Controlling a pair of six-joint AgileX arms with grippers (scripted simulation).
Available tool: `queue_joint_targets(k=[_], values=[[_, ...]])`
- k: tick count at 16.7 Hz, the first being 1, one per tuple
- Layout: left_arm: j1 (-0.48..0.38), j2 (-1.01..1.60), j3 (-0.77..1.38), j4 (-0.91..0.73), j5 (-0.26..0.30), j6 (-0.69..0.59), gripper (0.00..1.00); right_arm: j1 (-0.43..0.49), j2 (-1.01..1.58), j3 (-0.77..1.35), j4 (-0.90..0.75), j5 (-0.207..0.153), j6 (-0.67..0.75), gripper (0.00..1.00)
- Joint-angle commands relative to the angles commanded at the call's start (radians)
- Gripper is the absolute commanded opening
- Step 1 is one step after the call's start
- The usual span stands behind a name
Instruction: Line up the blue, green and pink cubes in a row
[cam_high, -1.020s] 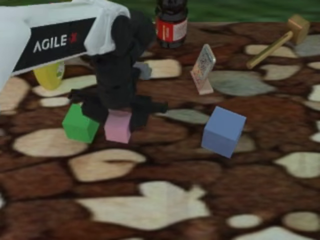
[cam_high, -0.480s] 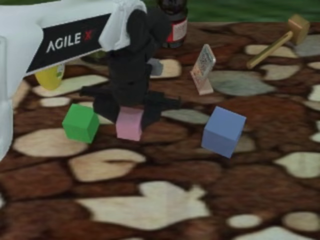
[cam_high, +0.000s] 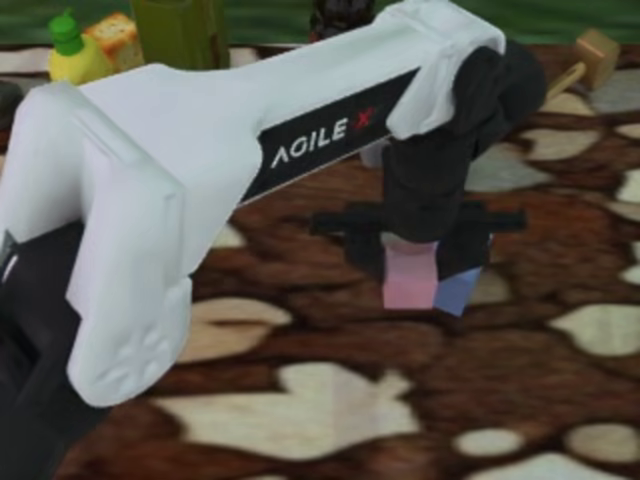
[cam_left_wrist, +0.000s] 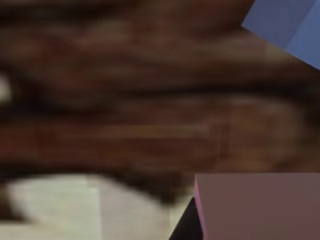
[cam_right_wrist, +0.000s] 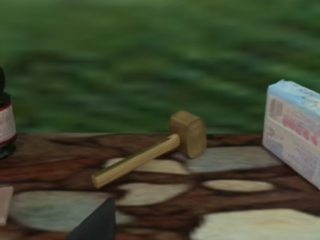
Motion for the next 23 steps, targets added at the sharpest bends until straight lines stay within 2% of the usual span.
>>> queue_joint_targets(k=[3,9,16,21,23], values=[[-0.068,0.038,0.088,-0.041,-0.001,-0.089,0.00,0.000,0.000,0.000,0.000,0.000,0.000,1.00],[-0.071,0.037,0.091,-0.039,-0.001,-0.094,0.00,0.000,0.000,0.000,0.000,0.000,0.000,1.00],[-0.074,0.054,-0.119,0.188,-0.001,-0.097,0.00,0.000,0.000,0.000,0.000,0.000,0.000,1.00],[-0.076,0.060,-0.149,0.218,-0.001,-0.098,0.00,0.000,0.000,0.000,0.000,0.000,0.000,1.00],[-0.076,0.060,-0.149,0.218,-0.001,-0.098,0.15,0.000,0.000,0.000,0.000,0.000,0.000,1.00]])
